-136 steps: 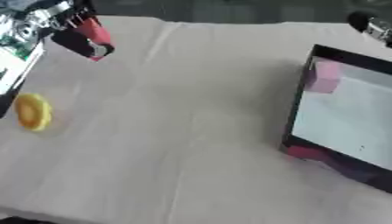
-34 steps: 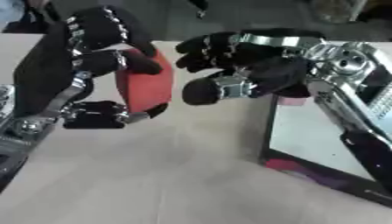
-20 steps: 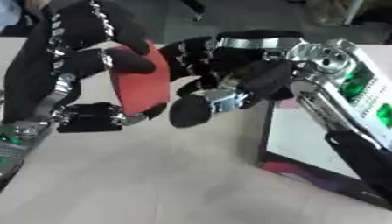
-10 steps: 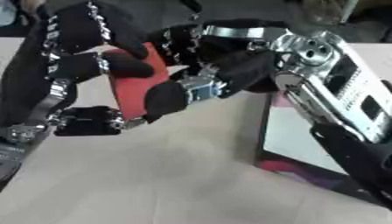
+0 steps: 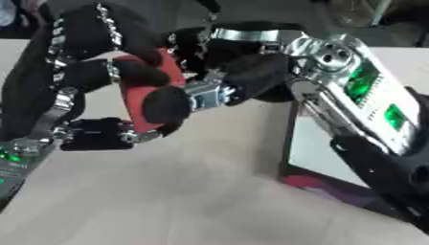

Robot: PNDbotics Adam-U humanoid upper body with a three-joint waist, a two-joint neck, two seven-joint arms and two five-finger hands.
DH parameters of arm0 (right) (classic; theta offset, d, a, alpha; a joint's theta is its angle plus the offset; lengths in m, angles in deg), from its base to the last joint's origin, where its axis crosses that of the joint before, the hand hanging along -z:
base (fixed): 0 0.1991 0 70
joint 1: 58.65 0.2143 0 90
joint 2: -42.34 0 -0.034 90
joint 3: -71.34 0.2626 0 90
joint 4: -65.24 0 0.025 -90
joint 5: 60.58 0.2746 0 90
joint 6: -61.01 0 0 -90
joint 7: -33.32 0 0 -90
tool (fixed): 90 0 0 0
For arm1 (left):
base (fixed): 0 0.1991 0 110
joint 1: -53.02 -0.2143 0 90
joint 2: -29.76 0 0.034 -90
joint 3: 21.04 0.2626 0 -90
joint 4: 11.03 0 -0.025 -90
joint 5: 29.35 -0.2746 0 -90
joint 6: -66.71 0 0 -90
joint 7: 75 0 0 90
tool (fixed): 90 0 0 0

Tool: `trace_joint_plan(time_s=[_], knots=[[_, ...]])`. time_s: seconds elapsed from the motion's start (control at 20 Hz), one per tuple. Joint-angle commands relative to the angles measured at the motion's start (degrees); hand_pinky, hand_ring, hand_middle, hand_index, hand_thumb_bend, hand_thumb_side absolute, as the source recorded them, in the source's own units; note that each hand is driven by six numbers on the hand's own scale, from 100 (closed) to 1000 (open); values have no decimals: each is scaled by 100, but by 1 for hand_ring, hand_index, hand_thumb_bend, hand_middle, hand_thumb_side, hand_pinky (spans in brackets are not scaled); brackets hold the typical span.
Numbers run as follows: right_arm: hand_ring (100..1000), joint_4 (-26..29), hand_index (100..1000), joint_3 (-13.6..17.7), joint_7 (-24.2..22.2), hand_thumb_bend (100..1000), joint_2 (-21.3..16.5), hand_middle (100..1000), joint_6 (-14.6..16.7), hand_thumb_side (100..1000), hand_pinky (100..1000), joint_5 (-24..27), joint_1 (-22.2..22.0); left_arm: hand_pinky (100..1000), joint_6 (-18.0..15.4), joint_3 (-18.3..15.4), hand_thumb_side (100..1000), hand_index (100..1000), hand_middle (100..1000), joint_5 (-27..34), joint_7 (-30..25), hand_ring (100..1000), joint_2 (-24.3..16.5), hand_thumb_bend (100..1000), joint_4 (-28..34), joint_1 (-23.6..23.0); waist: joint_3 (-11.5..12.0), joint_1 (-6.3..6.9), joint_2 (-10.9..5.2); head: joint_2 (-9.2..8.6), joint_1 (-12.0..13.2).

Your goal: Pick up the objects with one hand, pass them to the other hand, and then place them into the box on the other side of the table.

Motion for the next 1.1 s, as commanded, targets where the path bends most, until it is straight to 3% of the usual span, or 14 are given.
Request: trace_joint_plan(time_s=[0.05, 0.4, 0.75, 1.1], knots=[[996, 11, 947, 18, -9, 821, -1, 893, -27, 428, 919, 52, 137, 689, -22, -6, 100, 515, 538, -21, 5, 620, 8, 378, 90, 135, 12, -67, 2, -77, -26], [989, 160, 936, 66, -8, 818, -161, 878, 18, 368, 914, 200, 5, 690, -14, 13, 100, 515, 538, -9, -5, 620, 51, 376, 72, 145, 22, -75, 1, -113, -30], [950, 164, 885, 73, 60, 688, -188, 807, -1, 228, 908, 230, -50, 690, -3, 21, 100, 515, 539, -3, -7, 621, 77, 371, 70, 152, 33, -72, -1, -130, -49], [895, 164, 819, 67, 359, 638, -162, 733, -49, 152, 899, 428, -51, 690, 0, 28, 100, 515, 538, -8, -1, 621, 97, 373, 76, 142, 27, -68, -6, -123, -57]])
